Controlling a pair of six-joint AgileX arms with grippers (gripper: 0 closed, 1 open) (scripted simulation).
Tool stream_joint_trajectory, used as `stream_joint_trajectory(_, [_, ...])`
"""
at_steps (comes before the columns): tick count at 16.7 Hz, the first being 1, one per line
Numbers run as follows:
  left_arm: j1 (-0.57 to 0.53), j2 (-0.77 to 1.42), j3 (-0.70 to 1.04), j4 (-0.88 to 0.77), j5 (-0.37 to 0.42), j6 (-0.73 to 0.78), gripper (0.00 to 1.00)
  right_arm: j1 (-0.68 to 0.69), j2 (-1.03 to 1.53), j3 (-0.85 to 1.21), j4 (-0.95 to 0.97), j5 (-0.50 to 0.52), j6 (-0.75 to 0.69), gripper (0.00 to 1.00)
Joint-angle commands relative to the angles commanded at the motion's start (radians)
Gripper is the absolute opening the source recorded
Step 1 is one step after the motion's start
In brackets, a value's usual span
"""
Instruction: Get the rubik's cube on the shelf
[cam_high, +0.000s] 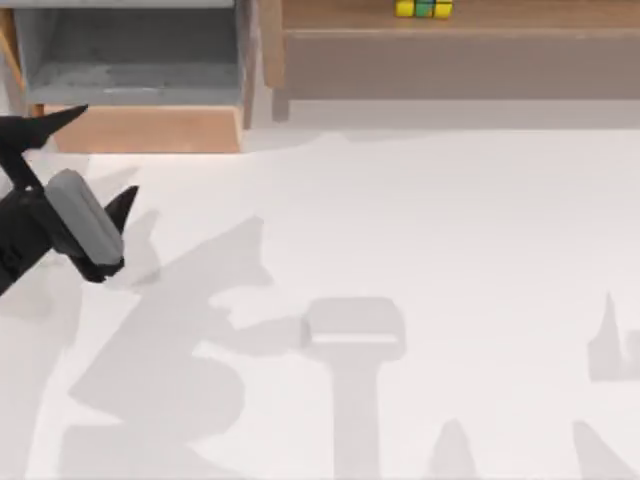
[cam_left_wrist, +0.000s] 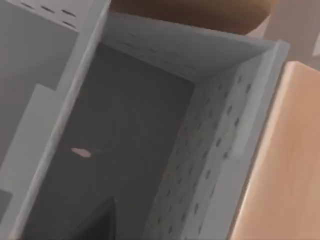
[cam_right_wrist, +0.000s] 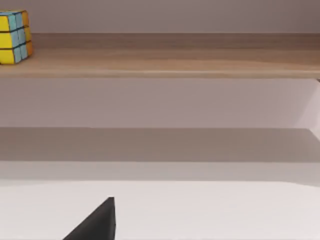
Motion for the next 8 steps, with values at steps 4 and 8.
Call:
stream_joint_trajectory(4, [0.285, -0.041, -0.136, 0.070, 0.124, 0.181, 1.00, 0.000, 0.000, 0.000, 0.000, 0.000, 0.000, 1.00])
stream_joint_trajectory(8, [0.522, -0.027, -0.139, 0.105, 0.168, 0.318, 1.00, 0.000, 0.000, 0.000, 0.000, 0.000, 0.000, 1.00])
